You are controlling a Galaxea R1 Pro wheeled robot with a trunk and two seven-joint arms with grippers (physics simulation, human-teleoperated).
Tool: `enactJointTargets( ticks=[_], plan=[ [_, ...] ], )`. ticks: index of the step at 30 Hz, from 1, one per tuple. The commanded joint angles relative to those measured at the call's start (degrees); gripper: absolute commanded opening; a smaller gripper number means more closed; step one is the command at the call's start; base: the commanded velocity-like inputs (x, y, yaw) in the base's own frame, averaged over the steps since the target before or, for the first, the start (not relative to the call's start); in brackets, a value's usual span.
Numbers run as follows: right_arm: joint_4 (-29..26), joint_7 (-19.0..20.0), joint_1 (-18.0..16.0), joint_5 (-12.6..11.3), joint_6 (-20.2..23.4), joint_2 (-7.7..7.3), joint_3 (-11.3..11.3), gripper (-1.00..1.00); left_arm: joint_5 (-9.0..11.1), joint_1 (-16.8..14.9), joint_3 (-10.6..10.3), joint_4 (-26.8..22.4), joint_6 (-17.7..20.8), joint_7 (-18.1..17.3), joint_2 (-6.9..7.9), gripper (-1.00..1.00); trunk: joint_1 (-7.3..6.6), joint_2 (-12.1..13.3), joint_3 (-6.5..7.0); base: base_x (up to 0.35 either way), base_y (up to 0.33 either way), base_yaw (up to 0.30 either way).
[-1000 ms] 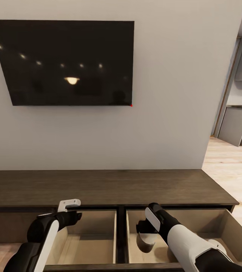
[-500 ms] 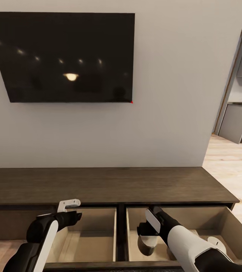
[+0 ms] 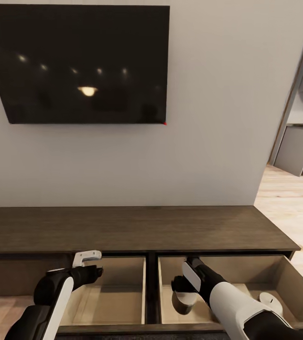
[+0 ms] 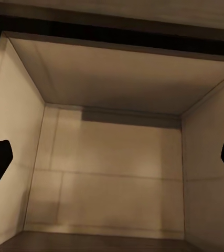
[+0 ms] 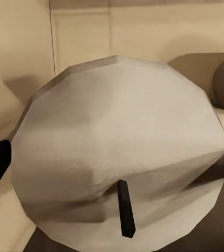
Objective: Place each of the two pumpkins and all three candles from the living room inside a cabinet in the living room (use any cabinet), then make sure every cabinet is closed, and position the cauldron so it is next to a table in the living room.
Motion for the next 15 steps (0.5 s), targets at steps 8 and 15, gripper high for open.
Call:
enactJointTargets(
  ticks=[8, 15],
  plan=[
    [-0.02, -0.37, -0.03, -0.55, -2.02, -0.09, 0.51, -1.00, 0.61, -0.03, 0.04, -0.07, 0.22, 0.50, -0.04, 1.00, 0.09, -0.09, -0.95, 0.000, 0.000, 0.000],
    [0.03, -0.22, -0.03, -0.24, -3.77, -0.10, 0.63, -1.00, 0.61, 0.16, 0.04, -0.06, 0.22, 0.50, -0.04, 1.00, 0.22, -0.15, -2.06, 0.000, 0.000, 0.000]
  ],
)
